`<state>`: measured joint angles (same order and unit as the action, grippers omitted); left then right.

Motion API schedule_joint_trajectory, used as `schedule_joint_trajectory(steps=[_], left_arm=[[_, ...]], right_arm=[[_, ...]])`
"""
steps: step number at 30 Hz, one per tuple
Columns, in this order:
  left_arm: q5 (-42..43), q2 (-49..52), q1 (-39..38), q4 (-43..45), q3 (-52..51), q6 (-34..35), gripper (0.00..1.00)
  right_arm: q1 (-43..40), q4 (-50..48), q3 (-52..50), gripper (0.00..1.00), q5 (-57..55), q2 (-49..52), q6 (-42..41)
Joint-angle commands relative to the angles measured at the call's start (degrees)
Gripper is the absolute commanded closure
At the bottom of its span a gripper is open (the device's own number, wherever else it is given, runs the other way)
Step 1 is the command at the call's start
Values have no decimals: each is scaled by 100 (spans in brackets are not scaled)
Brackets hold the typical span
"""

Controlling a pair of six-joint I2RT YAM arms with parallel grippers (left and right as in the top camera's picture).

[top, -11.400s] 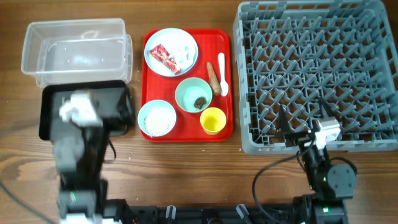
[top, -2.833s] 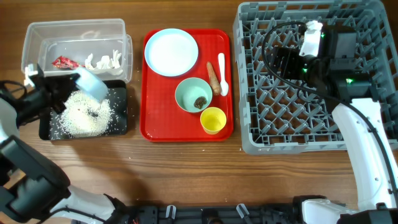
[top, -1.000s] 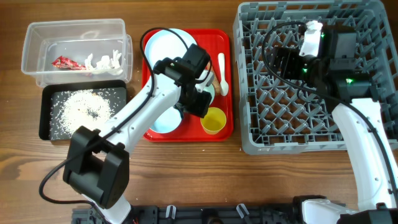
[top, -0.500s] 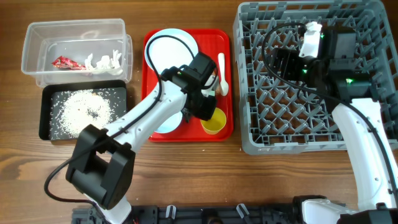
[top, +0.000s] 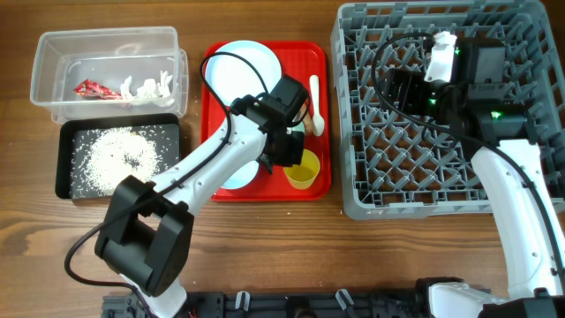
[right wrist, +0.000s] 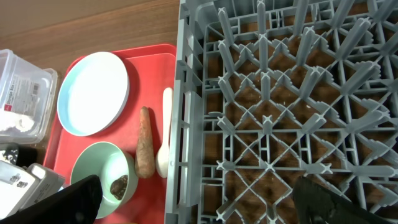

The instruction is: Sort waste into correct bins and load items into the dishwasher rack

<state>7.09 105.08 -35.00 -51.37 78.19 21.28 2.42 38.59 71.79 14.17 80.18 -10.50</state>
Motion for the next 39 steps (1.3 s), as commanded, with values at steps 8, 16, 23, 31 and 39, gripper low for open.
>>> schedule_joint_trajectory(steps=[8,16,23,31,39], left_arm=[[503,-44,-20,-7,-42,319,96],[4360,-916,2406,575,284,142,96],[7512,-940,3353,1899,282,151,96],[7943,-940,3316,2098,282,149,96],[7921,-940,2957,2098,282,149,96]], right_arm=[[-2,-2,85,0,98,31,-184],[-2,-1123,85,2,2542,31,-299],[-2,-2398,85,5,4719,216,-184],[374,-4347,85,5,7106,1051,-216],[992,-5125,85,2,6985,1132,-472]])
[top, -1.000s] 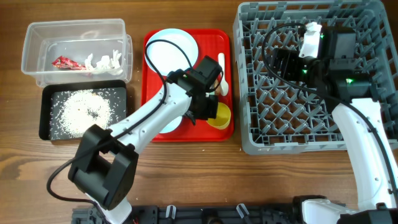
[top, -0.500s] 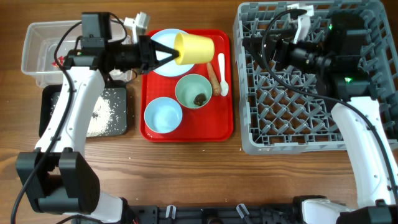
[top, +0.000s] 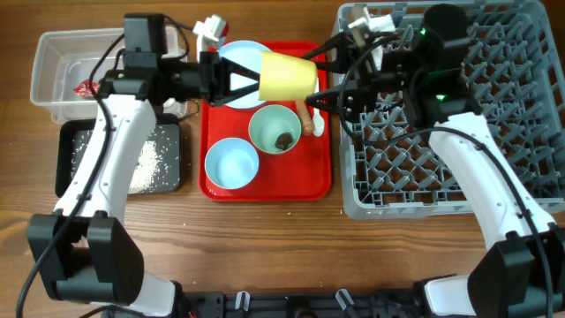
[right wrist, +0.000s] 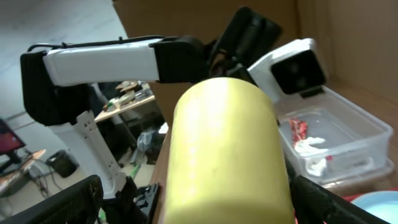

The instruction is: Sort waste into correct bins and load items into the dishwasher rack

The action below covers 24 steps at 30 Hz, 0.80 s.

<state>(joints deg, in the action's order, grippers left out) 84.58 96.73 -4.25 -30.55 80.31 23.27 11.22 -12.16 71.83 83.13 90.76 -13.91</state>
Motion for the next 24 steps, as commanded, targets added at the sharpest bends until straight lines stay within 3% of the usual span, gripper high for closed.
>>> schedule_joint_trajectory(steps=[1,5,13,19,22,24], left_arm=[[170,-105,-127,15,70,-50,96],[170,-105,-127,15,70,-50,96],[170,-105,-127,17,70,-50,96],[149,-105,-127,15,70,-50,96],[131,-105,-127,15,70,-50,96],[133,-105,-127,9,70,-50,96]], right_arm=[[166,-50,81,4,50,94,-129],[234,-46,81,20,52,98,-127],[234,-20,81,10,52,343,-114],[232,-28,81,12,55,546,-125],[232,-74,81,21,55,546,-129],[225,-245,81,19,55,546,-140]])
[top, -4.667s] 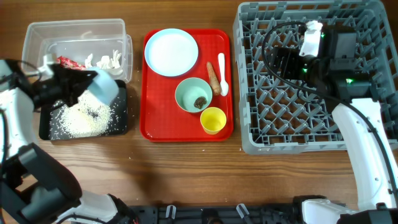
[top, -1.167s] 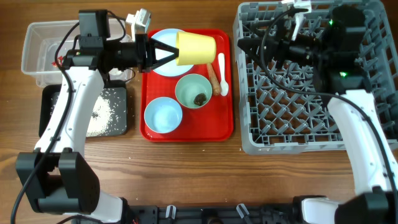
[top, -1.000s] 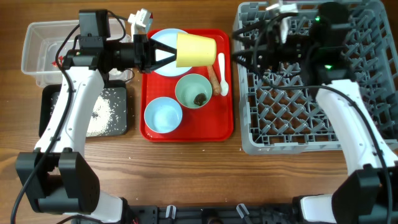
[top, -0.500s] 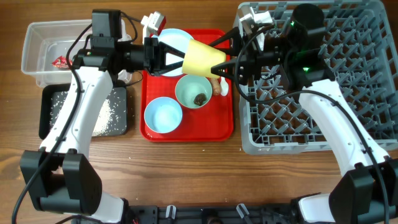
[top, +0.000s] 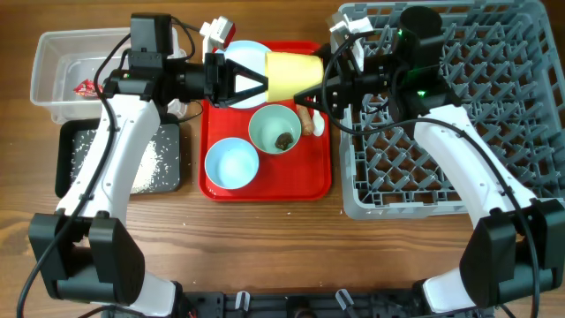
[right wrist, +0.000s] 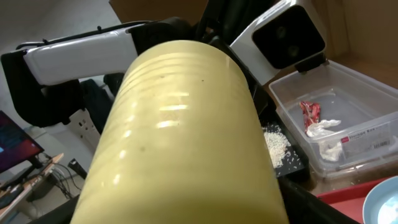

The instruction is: Sort waste into correct bins and load items into the dishwasher rack

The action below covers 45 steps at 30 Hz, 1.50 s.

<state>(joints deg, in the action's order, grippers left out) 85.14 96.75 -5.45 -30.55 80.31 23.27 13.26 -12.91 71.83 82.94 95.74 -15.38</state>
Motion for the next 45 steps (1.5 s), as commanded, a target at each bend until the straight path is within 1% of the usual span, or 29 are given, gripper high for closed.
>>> schedule_joint_trajectory(steps=[1,2,3,7,8,10,11,14,15,23,25,28,30,32,35,41,43,44,45], left_arm=[[76,-107,-7,-9,70,-50,96],[79,-107,-7,-28,70,-50,96],[79,-107,-7,-52,70,-50,96],[81,-107,-7,-55,70,-48,96],[81,-107,-7,-55,70,-48,96],[81,-107,-7,-52,70,-48,96],[79,-107,-7,-52,70,-50,96],[79,-107,-7,-52,70,-48,96],[79,-107,-7,-55,70,-48,96],[81,-107,-7,-55,70,-48,96],[81,-107,-7,-55,70,-48,96],[79,-107,-7,-55,70,-48,87],[79,-107,-7,-52,70,-48,86],[79,-107,-7,-52,70,-50,87],[79,-107,-7,-52,70,-50,96],[74,-107,-7,-50,70,-52,96],[55,-107,-7,-50,70,-52,92],[-31,-107,-7,-50,70,-52,85],[-122,-107,-9,-50,70,-50,79]], right_arm=[[9,-251,81,17,72,48,-15],[-20,-439,81,15,68,48,-149],[-66,-634,81,10,68,48,-179],[-170,-765,81,8,31,48,-286],[-170,-767,81,9,33,48,-284],[-162,-767,81,16,66,48,-289],[-160,-767,81,21,81,48,-289],[-160,-767,81,39,118,48,-328],[-160,-767,81,41,118,48,-328],[-162,-883,81,42,122,48,-420],[-190,-896,81,44,122,48,-426],[-365,-896,81,46,195,48,-437],[-514,-894,81,47,284,48,-487],[-599,-896,81,48,297,48,-568],[-595,-894,81,48,297,48,-575],[-595,-890,81,48,337,48,-577],[-595,-887,81,48,337,48,-581],[-595,-874,81,48,337,48,-579],[-595,-868,81,45,337,48,-581]])
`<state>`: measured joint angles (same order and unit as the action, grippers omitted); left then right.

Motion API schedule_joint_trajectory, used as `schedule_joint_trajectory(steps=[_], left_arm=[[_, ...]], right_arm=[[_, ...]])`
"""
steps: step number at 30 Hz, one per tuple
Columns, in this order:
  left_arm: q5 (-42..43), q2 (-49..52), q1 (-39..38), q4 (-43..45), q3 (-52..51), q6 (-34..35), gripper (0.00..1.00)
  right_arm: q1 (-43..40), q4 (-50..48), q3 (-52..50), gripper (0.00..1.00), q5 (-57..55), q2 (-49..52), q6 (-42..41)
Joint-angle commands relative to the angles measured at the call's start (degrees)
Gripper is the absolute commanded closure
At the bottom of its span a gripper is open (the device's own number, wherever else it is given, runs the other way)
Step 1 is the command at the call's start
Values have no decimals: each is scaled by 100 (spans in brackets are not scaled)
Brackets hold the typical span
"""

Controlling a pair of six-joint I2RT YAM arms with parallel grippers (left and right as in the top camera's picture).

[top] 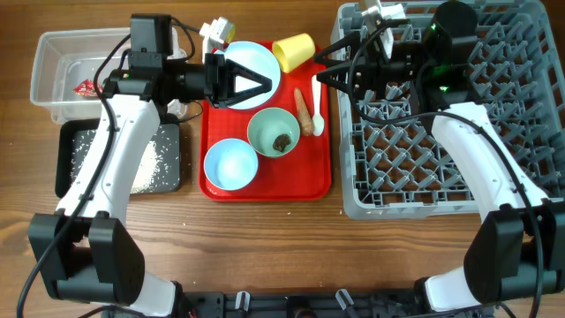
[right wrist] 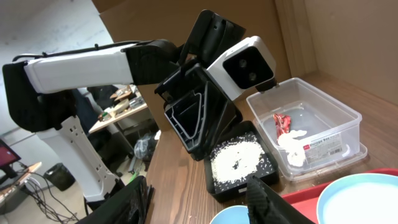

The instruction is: Sort waste into correct bins and load items into the dishwasher rack

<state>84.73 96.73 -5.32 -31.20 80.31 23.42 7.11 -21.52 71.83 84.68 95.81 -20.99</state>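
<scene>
A yellow cup (top: 294, 50) lies on its side at the back edge of the red tray (top: 309, 181), with neither gripper on it. My left gripper (top: 256, 84) reaches over the white plate (top: 256, 62), open and empty; in the right wrist view the left gripper (right wrist: 193, 118) faces the camera. Just right of the cup, my right gripper (top: 325, 66) stands open at the grey dishwasher rack's (top: 441, 199) left edge. The right gripper (right wrist: 199, 202) has nothing between its fingers. On the tray are a green bowl (top: 274, 132) with a scrap, a blue bowl (top: 231, 163), a carrot (top: 303, 108) and a white spoon (top: 318, 110).
A clear bin (top: 101, 66) with wrappers stands at the back left, and a black tray of rice (top: 119, 159) lies in front of it. The same black tray (right wrist: 239, 158) and clear bin (right wrist: 308, 134) show in the right wrist view. The rack fills the table's right side.
The yellow cup was in the air between the two grippers, filling the right wrist view. It now lies at the tray's back edge, and the right gripper is open, empty and drawn back right.
First my left gripper was down at the cup on the tray's front, and the right was over the rack. Then both grippers met over the tray's back with the cup between them. Now the cup lies loose at the tray's back edge.
</scene>
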Motion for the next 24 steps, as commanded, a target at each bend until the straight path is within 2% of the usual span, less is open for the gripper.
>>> schedule_joint_trajectory(steps=[1,2,3,5,8,11,13,14,17,19,21,24], left_arm=[[-247,-105,-22,15,70,-66,74],[-551,-105,-22,15,70,-61,70],[-1585,-105,-39,57,70,267,67],[-2710,-105,-114,181,74,496,57],[-4474,-105,-308,109,332,529,53],[-6419,55,-898,-708,1296,-92,48],[-7274,457,-1252,-1340,2194,-420,41],[-7567,999,-1414,-1810,2983,-649,36],[-7563,2269,-1456,-2199,4037,-695,30],[-7563,2756,-1456,-2024,4129,-695,31],[-7565,3084,-1471,-1823,4129,-693,31],[-7565,3289,-1499,-1495,4129,-693,31]], right_arm=[[20,2,81,37,160,42,-17],[20,11,81,21,157,42,-20],[20,9,81,0,52,42,-118],[-31,9,81,0,-190,42,-278],[-431,4,85,0,-564,42,-645],[-1075,11,87,0,-372,39,-911],[-1342,13,87,1,-323,7,-1043],[-1438,48,87,1,-409,-28,-1064],[-1425,590,92,0,-901,-50,-804],[-1364,1729,94,1,-1711,-105,-74],[-1198,3617,262,1,-3381,-232,1047],[-852,5125,697,0,-5097,-400,1738]])
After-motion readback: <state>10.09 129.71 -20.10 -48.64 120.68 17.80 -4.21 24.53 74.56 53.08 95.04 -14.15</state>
